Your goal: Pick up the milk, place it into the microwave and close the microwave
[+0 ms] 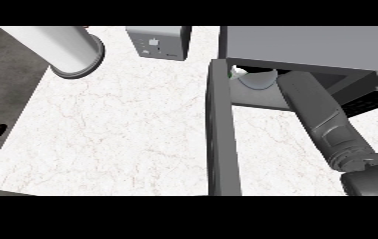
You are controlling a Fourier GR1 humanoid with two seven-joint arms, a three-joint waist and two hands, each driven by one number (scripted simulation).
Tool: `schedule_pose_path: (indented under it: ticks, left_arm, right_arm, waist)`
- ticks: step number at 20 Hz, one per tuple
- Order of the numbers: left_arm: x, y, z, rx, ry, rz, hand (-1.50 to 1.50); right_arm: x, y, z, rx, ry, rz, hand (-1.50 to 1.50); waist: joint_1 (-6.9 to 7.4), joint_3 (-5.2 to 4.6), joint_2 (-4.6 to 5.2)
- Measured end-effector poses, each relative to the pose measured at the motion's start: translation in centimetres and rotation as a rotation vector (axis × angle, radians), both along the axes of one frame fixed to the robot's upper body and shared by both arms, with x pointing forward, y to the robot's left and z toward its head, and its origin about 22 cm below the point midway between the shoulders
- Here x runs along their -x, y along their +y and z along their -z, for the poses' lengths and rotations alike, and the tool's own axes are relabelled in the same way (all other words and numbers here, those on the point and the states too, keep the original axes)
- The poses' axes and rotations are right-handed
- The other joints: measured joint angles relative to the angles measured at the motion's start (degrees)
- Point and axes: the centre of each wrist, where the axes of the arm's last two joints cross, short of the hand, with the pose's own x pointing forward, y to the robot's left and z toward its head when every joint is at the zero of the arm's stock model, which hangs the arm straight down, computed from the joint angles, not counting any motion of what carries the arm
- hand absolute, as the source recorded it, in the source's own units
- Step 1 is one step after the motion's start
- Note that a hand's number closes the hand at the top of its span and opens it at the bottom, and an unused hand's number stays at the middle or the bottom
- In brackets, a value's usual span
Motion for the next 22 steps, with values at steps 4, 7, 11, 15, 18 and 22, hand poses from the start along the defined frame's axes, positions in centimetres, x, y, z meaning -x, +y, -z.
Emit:
schedule_pose_path:
  ticks: [4,7,11,15,18,22]
  left_arm:
    - [-0.3,-0.8,0.1,0.003,-0.005,0.038,-1.5]
    - [-0.8,-1.5,0.3,0.012,-0.001,0.057,-1.5]
    - [-1.0,-2.4,0.6,0.015,0.008,0.1,1.5]
    - [-1.5,-4.2,0.7,0.024,0.029,0.141,1.5]
    - [-1.7,-5.2,0.4,0.025,0.045,0.159,1.5]
    - [-2.5,-7.1,0.3,0.031,0.07,0.198,1.5]
  right_arm:
    - [0.2,0.5,0.5,-0.121,0.03,-0.065,-1.5]
    - [0.7,0.2,1.5,-0.208,0.05,-0.11,-1.5]
    - [1.8,0.0,3.4,-0.309,0.076,-0.148,-1.5]
    - [3.2,-0.3,5.7,-0.418,0.122,-0.214,-1.5]
    - [4.4,-0.5,7.5,-0.491,0.149,-0.267,-1.5]
    - [5.8,-1.0,9.1,-0.558,0.169,-0.306,-1.5]
  waist:
    - [-0.81,-0.05,-0.4]
    - [-1.83,-0.16,-0.93]
    - [-2.57,-0.25,-1.47]
    - [-3.75,-0.31,-2.04]
    - [-4.78,-0.37,-2.58]
    - [-5.57,-0.42,-2.94]
